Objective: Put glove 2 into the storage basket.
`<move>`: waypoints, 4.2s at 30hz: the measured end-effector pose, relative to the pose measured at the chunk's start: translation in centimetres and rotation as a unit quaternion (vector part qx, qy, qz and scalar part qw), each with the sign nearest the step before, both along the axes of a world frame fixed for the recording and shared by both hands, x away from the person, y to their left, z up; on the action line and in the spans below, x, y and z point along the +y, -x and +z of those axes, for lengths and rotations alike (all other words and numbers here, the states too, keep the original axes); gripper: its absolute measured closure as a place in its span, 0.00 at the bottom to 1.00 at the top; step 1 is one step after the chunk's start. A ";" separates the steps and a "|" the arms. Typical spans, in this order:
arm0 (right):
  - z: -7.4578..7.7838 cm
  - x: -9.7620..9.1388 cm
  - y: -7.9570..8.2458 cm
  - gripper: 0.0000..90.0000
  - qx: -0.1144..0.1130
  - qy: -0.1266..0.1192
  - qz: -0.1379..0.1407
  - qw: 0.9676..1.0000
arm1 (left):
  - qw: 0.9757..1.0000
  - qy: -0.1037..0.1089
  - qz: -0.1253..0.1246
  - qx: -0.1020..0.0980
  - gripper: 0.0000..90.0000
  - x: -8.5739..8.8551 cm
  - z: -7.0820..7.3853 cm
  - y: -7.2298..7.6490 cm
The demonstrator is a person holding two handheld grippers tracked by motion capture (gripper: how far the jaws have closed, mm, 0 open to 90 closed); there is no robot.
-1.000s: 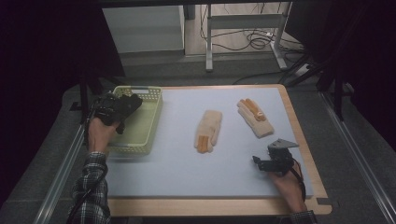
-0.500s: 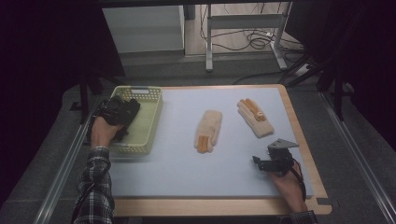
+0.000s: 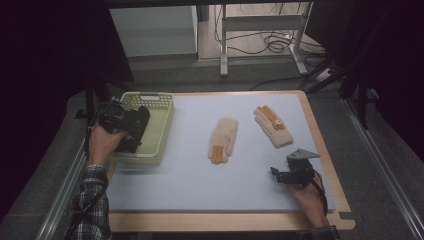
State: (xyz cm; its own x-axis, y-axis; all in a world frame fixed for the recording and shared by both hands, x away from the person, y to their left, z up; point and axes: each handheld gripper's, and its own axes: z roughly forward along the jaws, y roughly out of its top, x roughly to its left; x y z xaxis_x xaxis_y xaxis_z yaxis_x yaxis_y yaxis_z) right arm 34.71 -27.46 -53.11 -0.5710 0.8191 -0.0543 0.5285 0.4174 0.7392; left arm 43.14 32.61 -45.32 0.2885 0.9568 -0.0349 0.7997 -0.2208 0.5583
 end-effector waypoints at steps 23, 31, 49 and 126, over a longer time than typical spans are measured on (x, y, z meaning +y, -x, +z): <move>0.0 0.0 0.0 0.23 0.000 0.001 0.000 1.000 | 0.976 0.022 -0.167 -0.141 0.01 -10.4 1.5 10.1; 0.0 0.0 0.0 0.23 -0.001 0.002 0.000 1.000 | 0.963 0.042 -0.214 -0.161 0.01 -14.1 -0.8 13.1; 0.1 0.0 0.1 0.31 -0.001 -0.002 0.011 1.000 | 0.974 0.024 -0.199 -0.105 0.02 -16.1 -9.2 13.8; 4.0 8.7 -9.1 0.91 0.003 -0.025 0.061 0.998 | 0.981 0.047 -0.170 -0.077 0.01 -15.2 -9.9 13.3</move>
